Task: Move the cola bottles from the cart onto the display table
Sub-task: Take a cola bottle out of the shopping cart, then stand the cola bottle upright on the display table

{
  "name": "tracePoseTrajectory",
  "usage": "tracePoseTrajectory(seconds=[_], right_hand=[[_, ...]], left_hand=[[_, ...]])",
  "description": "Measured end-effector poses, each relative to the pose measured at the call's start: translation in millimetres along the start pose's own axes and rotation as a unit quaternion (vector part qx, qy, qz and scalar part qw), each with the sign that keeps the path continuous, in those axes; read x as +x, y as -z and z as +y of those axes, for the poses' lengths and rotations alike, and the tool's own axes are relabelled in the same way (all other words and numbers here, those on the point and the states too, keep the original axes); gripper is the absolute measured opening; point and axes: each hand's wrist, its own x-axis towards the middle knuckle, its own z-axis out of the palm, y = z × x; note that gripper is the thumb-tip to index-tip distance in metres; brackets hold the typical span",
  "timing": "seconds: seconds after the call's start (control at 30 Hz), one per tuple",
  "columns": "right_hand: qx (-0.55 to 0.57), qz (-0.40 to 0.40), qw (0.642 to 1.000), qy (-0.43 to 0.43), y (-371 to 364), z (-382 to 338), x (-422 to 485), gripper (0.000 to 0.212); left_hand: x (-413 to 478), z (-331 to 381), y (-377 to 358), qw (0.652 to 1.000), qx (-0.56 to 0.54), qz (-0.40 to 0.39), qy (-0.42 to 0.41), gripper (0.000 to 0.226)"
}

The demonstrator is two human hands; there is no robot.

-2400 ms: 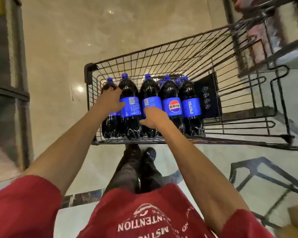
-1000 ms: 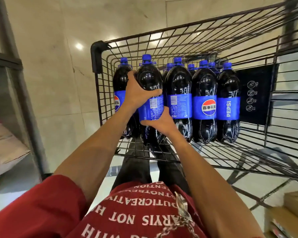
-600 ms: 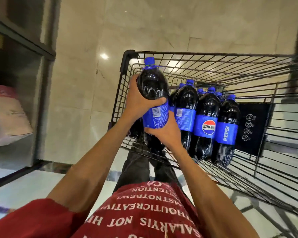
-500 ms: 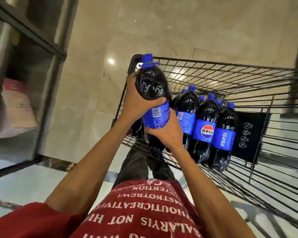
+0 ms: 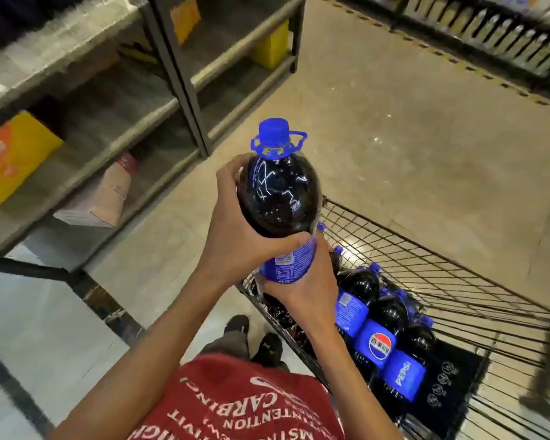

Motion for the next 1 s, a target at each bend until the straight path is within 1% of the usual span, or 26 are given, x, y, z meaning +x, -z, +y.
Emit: tracePoseTrajectory(seconds=[0.17,0.33,0.43,0.57,0.7,0.77,0.9,1.0], right_hand=[[-0.001,-0.047,0.995,0.088,-26.0,-48.2,8.4,0.08],[0.008,-0.093,0.984,0.152,-74.1,-92.7,22.0,0.084],[0.007,-0.12,0.977,0.175,-111.8,-121.2,28.4,0.09],[0.013,-0.142,0.967,0.213,-167.9,-165.1,35.9,0.089],[0.029,-0.157,0.964,0.215,-225.8,-204.9,42.5,0.087],[0.032,-0.161,0.961,0.222,-250.6,-221.5,47.9,0.09],[0.042,-0.171,0.958,0.228,-290.7,-251.0,65.8,0.087],[0.04,-0.169,0.956,0.235,-312.7,-268.8,84.7,0.094]], left_hand=[[-4.1,23.8,58.7,0.996,0.025,0.081,-0.041,0.11],[0.3,25.9,122.4,0.985,0.045,0.159,-0.057,0.11],[5.5,20.9,167.6,0.978,0.061,0.191,-0.056,0.114],[16.4,11.8,232.8,0.97,0.09,0.213,-0.071,0.112],[33.7,2.0,296.3,0.964,0.107,0.231,-0.079,0.113],[43.9,-3.9,323.6,0.962,0.113,0.236,-0.082,0.113],[67.4,-11.6,367.1,0.957,0.116,0.253,-0.082,0.113],[89.4,-16.8,389.6,0.955,0.113,0.262,-0.079,0.113]])
